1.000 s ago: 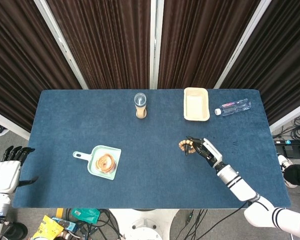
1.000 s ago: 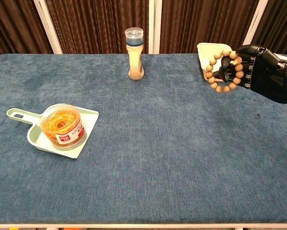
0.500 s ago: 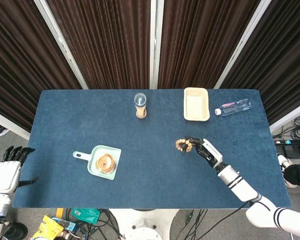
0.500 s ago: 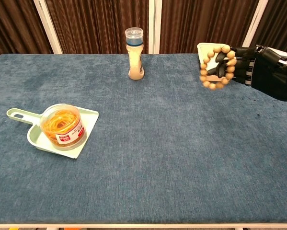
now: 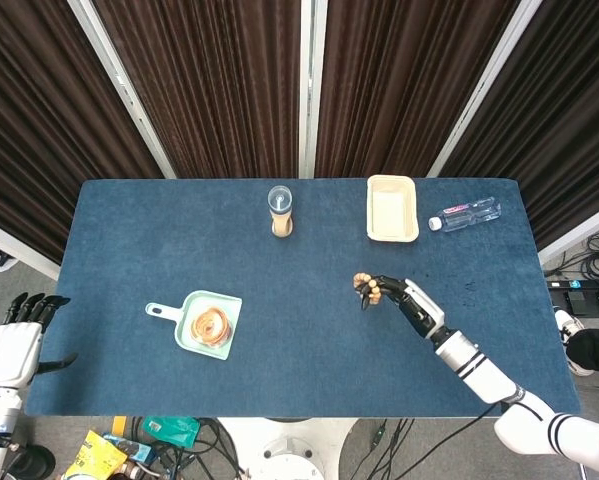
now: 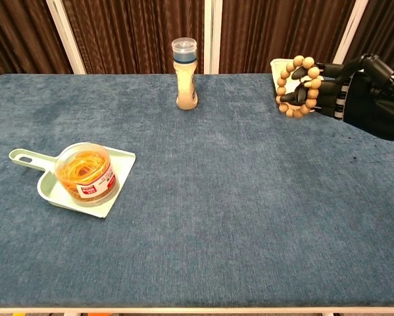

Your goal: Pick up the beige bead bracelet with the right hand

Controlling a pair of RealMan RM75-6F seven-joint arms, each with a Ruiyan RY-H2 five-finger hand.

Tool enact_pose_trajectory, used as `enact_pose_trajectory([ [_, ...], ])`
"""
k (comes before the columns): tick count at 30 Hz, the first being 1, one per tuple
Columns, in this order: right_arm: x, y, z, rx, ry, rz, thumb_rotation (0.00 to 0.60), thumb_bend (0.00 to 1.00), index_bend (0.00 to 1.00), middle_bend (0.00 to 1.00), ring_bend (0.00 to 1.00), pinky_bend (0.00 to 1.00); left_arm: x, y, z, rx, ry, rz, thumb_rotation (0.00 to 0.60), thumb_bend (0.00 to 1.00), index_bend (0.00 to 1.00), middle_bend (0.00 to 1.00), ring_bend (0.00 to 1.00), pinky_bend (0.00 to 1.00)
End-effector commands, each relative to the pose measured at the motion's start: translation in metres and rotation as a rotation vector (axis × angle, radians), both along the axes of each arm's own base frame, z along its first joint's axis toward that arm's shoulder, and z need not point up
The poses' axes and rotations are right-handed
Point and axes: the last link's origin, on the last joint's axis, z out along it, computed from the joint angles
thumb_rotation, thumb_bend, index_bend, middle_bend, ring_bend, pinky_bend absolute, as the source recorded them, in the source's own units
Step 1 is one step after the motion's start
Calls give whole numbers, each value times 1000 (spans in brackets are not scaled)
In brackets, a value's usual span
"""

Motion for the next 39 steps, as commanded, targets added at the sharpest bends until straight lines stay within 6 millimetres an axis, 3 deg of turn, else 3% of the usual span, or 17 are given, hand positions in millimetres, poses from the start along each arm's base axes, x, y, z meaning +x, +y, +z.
enact_pose_trajectory([
  [1, -1, -1, 1, 53, -96, -53, 8, 342, 453, 532, 227, 0, 1, 0, 1, 2, 1, -1, 600, 0, 189, 168, 91, 61],
  [6, -3, -1, 2, 88, -170, -99, 9, 309, 567, 592, 269, 0, 1, 0, 1, 1, 4, -1, 600, 0, 189, 168, 91, 61],
  [11, -5, -4, 2, 123, -185, -124, 11, 54, 591, 601, 275, 0, 2, 0, 1, -2, 5, 0, 600, 0, 189, 168, 91, 61],
  [15, -8, -6, 0, 133, -143, -121, 21, 3, 593, 600, 275, 0, 2, 1, 0, -4, 7, 5, 600, 0, 189, 168, 91, 61],
  [17, -8, -6, -2, 147, -106, -118, 28, 1, 563, 592, 275, 0, 2, 1, 0, -7, 8, 5, 600, 0, 189, 168, 91, 61],
  [21, -8, -4, -3, 141, -52, -83, 70, 103, 511, 580, 271, 0, 3, 2, 0, -10, 11, 2, 600, 0, 189, 168, 91, 61],
  [25, -12, -6, -2, 49, 30, -61, 198, 11, 496, 576, 266, 0, 4, 3, 0, -10, 14, 1, 600, 0, 189, 168, 91, 61],
  [28, -11, -4, -1, -22, 28, -82, 233, 0, 406, 492, 212, 0, 4, 3, 0, -11, 14, 1, 600, 0, 189, 168, 91, 61],
  [31, -9, -3, 1, -36, 10, -94, 243, 0, 215, 314, 89, 0, 4, 3, 0, -12, 15, 0, 600, 0, 189, 168, 91, 61],
  [34, -8, -3, 2, -31, -6, -84, 243, 0, 110, 221, 39, 0, 5, 3, 0, -11, 15, -1, 600, 0, 189, 168, 91, 61],
  [39, -7, -4, 3, -21, -40, -85, 242, 0, 97, 233, 33, 0, 4, 3, 0, -10, 16, 0, 600, 0, 189, 168, 91, 61],
])
